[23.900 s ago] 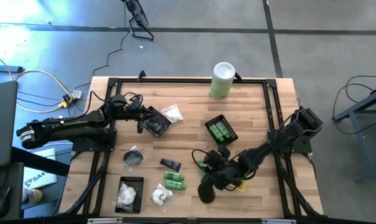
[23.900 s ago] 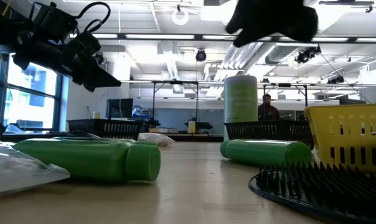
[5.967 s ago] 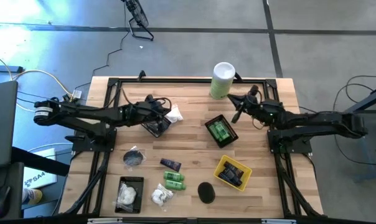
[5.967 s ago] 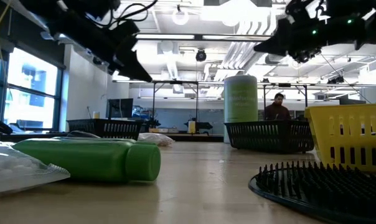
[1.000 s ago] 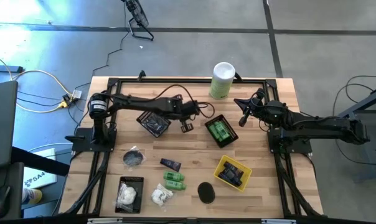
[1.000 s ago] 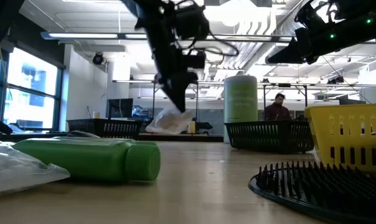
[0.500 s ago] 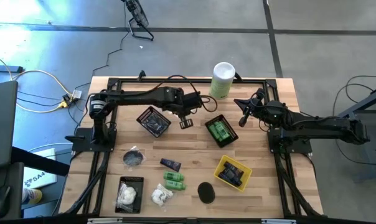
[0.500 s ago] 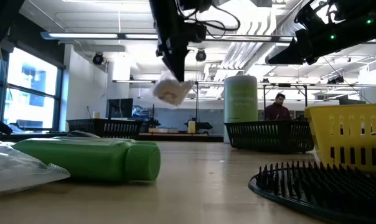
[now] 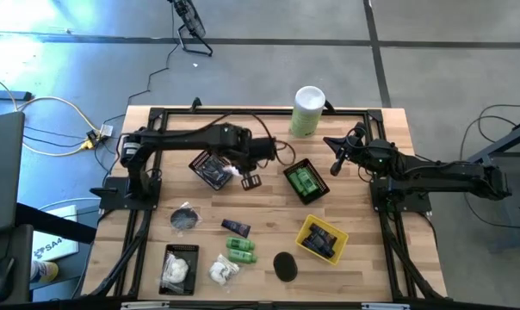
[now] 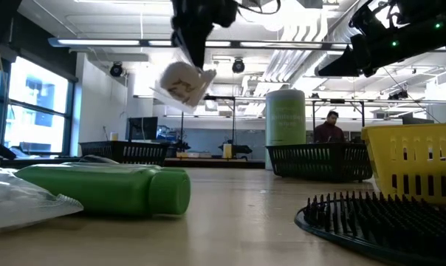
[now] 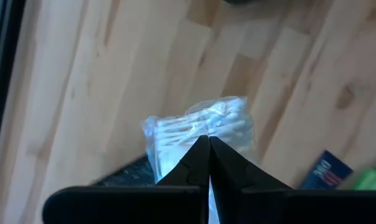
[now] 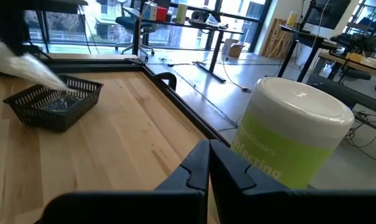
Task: Pick & Place Travel size toiletries
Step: Put the cotton pack into the bottom left black bin
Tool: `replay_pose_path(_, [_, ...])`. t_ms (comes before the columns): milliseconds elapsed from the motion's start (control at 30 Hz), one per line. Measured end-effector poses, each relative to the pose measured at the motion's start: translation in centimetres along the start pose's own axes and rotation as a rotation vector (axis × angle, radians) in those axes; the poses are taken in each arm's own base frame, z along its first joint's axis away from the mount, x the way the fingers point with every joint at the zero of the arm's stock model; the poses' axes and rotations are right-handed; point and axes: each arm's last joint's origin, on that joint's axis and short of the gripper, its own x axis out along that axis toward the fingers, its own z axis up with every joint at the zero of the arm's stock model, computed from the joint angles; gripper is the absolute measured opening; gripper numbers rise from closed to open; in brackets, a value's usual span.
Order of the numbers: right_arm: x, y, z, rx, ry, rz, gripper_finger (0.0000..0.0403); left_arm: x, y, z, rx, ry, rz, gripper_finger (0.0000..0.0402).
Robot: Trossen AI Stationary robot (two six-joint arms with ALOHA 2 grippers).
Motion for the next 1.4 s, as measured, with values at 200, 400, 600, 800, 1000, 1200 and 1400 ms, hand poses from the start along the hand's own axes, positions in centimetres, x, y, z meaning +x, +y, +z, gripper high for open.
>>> replay_pose_path(200, [0.0,0.1,-0.2,-0.002,0.013,0.038,0.0004,-1.0,-3.9,-1.6,-0.031,-0.006,-0.001,0.0000])
replay_pose_path(400, [0.0,0.3,-0.1,0.003,0.006,0.096,0.0004,-2.2,-8.0,-4.2,-0.119,0.000,0.018,0.0000])
replay_pose_path(600, [0.0,0.4,-0.1,0.048,0.003,0.114,0.0004,-3.8,-11.8,-7.9,-0.261,0.023,0.054,0.0000])
replay_pose_path(800, [-0.1,0.6,-0.1,0.079,0.004,0.199,0.0004,-5.1,-15.3,-11.7,-0.425,0.022,0.058,0.0000])
replay_pose_path(1000, [-0.1,0.8,-0.2,0.124,0.012,0.284,0.0004,-6.0,-18.5,-15.6,-0.593,0.097,0.027,0.0000])
replay_pose_path(1200, [-0.2,1.1,-0.2,0.124,0.017,0.326,0.0004,-6.9,-20.9,-19.3,-0.721,0.151,0.018,0.0000])
replay_pose_path(1400, [-0.2,1.1,-0.2,0.123,0.013,0.330,0.0004,-6.5,-22.0,-22.6,-0.801,0.167,0.092,0.0000])
